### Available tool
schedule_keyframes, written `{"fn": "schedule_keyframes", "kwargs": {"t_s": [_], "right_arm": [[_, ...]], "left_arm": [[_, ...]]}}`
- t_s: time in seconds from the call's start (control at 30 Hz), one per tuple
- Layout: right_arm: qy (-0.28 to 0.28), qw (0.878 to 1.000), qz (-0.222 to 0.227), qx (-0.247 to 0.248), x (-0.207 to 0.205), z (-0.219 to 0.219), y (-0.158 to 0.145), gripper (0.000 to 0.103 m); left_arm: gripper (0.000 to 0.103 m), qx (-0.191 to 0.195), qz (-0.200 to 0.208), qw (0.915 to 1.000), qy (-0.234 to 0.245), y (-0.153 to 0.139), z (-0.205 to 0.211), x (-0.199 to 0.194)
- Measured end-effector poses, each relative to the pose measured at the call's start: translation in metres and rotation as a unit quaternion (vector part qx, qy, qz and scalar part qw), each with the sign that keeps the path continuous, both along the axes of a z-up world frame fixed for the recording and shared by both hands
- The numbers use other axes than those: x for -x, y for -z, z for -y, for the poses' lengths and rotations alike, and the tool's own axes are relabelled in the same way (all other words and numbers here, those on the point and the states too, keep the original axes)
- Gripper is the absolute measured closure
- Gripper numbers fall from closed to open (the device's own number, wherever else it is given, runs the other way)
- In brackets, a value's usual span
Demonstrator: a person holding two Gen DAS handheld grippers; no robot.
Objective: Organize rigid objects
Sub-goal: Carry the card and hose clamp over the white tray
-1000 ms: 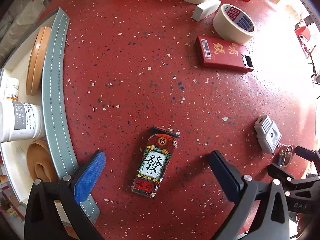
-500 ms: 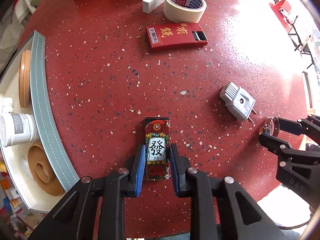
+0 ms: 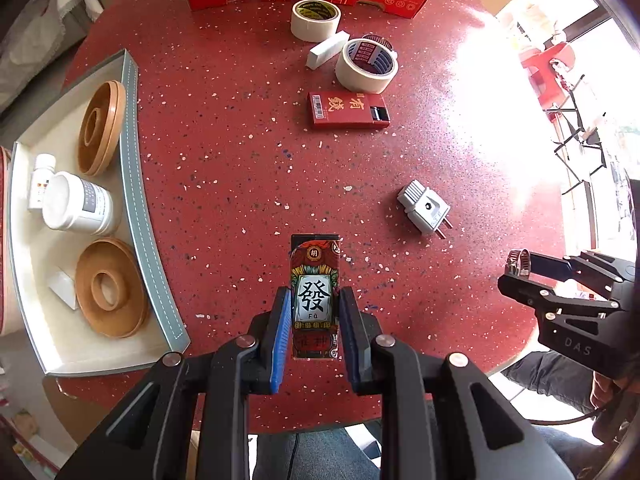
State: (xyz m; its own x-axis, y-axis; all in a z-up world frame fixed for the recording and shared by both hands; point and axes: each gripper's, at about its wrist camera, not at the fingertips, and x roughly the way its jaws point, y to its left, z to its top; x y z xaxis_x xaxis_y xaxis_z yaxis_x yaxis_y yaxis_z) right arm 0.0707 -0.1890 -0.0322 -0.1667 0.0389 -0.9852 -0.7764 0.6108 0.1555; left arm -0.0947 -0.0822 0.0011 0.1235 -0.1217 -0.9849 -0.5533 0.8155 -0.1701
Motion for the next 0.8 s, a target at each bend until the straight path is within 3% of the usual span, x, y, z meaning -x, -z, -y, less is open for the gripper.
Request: {"fn": "schedule_keyframes", "kwargs": {"t_s": [0.13,0.37,0.6,0.8], "right_arm": [[-0.006,1.0,0.002,-0.012,0.001,-0.005,-0.015,0.06],[-0.039,0.998,0.019,-0.034,0.005,-0.031,-0.032,0.06],[-0.046,0.997,0.026,-0.05,0.03,-0.067,-0.045,0.06],[-0.04,0.997,0.035,-0.053,0.066,-0.115,-0.05,0.06]], "left_arm": [[0.078,-0.018,0.014,0.9997,0.0,-0.02,-0.016,-0.002],[0.077,-0.035,0.032,0.9978,-0.045,-0.069,-0.058,0.029],[0.077,-0.043,0.038,0.9949,-0.083,-0.066,-0.107,0.073],[0.077,-0.043,0.045,0.9943,-0.086,-0.062,-0.151,0.111]]}}
